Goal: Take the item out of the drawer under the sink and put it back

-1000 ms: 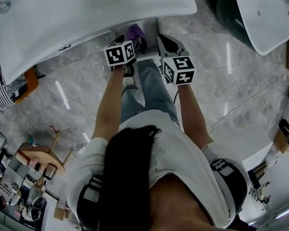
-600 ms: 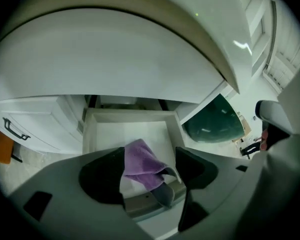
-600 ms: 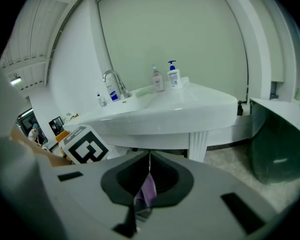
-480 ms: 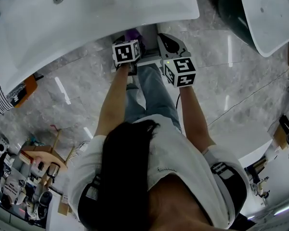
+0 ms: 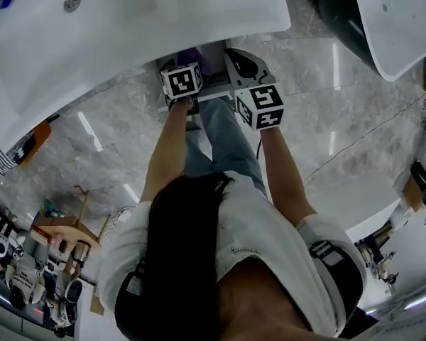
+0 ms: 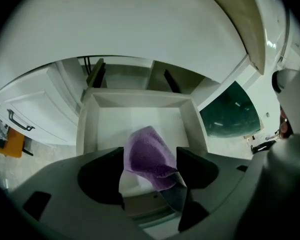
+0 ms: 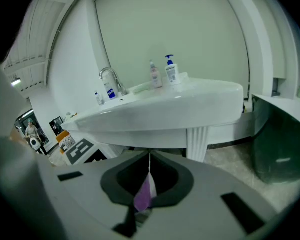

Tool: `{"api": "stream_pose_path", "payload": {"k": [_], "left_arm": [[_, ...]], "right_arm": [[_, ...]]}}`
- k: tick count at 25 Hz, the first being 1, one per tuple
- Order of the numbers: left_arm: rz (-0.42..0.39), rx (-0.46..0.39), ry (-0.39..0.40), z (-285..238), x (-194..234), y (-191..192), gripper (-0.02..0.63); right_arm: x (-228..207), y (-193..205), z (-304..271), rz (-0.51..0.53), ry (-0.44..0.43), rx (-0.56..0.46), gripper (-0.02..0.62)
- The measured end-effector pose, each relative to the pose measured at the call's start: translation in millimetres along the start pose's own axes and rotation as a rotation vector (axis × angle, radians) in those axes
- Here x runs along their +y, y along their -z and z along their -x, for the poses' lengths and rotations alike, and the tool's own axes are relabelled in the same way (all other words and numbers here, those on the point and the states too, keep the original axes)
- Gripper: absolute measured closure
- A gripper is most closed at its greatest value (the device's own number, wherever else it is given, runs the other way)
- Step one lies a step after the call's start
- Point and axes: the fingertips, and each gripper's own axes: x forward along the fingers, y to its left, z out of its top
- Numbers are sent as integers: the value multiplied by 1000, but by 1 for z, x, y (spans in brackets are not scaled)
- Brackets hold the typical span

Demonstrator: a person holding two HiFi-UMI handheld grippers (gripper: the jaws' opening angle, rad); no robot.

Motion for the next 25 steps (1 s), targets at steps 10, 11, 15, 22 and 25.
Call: {"api": "stream_pose_path", "payload": {"k": [10,11,15,22,25], "left_arm": [[38,55,-15,-24,3,19,291],[39,57,-18,-26,5,20,292],[78,66,-40,-34,4,19,333],[92,74,-53,-35,6,20,468],[93,67,-48,-30,6,19,495]], "right_arm": [[-20,16,-8,-30,33,26,578],[-19,17,-9,-32,32,27,578],[-26,23,-10,-28,26,48,578],[-20,30,-12,-25,14,76,578],[-15,30,-13,-26,12,85,578]]}}
